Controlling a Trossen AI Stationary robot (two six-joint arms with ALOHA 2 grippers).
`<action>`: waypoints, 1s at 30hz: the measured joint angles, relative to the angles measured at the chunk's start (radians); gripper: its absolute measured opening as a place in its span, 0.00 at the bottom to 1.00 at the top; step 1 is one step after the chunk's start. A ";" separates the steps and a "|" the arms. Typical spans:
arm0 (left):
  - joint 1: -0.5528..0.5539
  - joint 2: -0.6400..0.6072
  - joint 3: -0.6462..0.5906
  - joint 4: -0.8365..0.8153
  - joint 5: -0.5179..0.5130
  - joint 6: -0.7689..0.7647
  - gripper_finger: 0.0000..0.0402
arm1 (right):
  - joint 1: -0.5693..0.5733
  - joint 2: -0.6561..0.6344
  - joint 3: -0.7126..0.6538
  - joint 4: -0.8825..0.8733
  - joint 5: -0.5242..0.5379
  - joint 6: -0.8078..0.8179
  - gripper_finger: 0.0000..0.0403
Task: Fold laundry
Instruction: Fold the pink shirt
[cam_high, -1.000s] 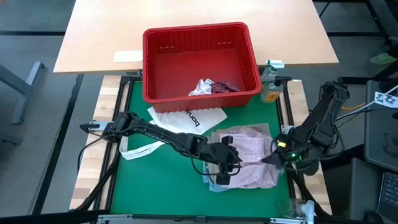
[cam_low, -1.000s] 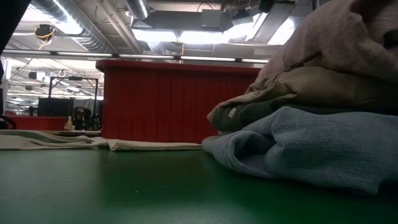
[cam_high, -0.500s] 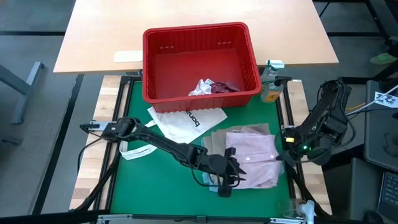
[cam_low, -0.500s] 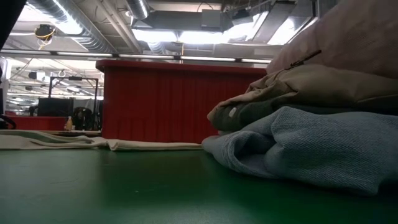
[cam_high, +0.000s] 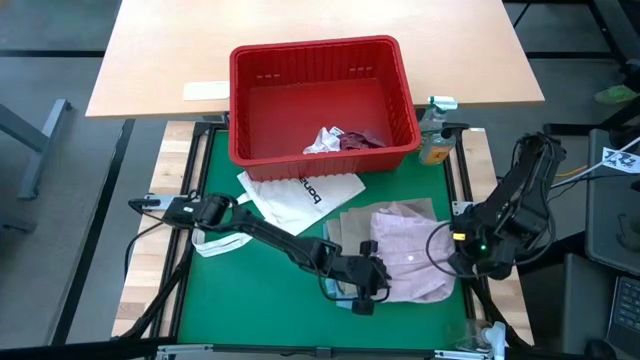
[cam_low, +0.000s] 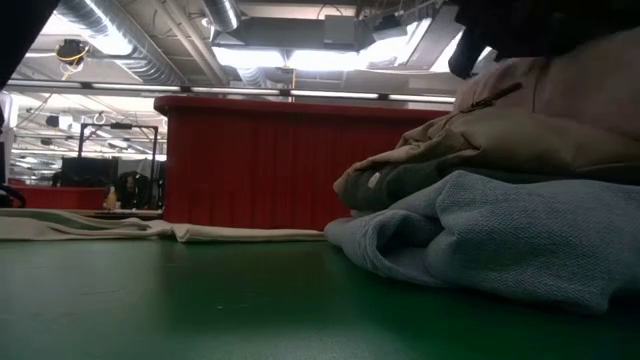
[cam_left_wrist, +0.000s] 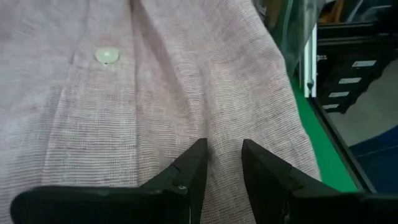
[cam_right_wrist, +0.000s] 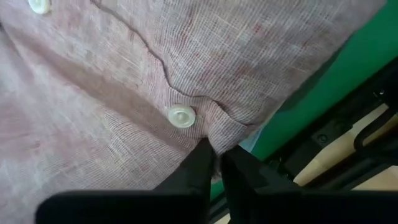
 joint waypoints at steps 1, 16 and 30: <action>0.003 -0.001 0.001 -0.013 0.000 0.000 0.24 | 0.000 0.008 0.000 -0.001 0.000 0.000 0.09; 0.011 -0.001 0.001 -0.085 0.000 0.000 0.24 | 0.001 0.025 -0.001 -0.002 -0.063 -0.031 0.29; -0.003 -0.029 0.000 -0.083 -0.001 0.000 0.24 | 0.001 0.010 0.217 0.032 0.141 -0.146 0.38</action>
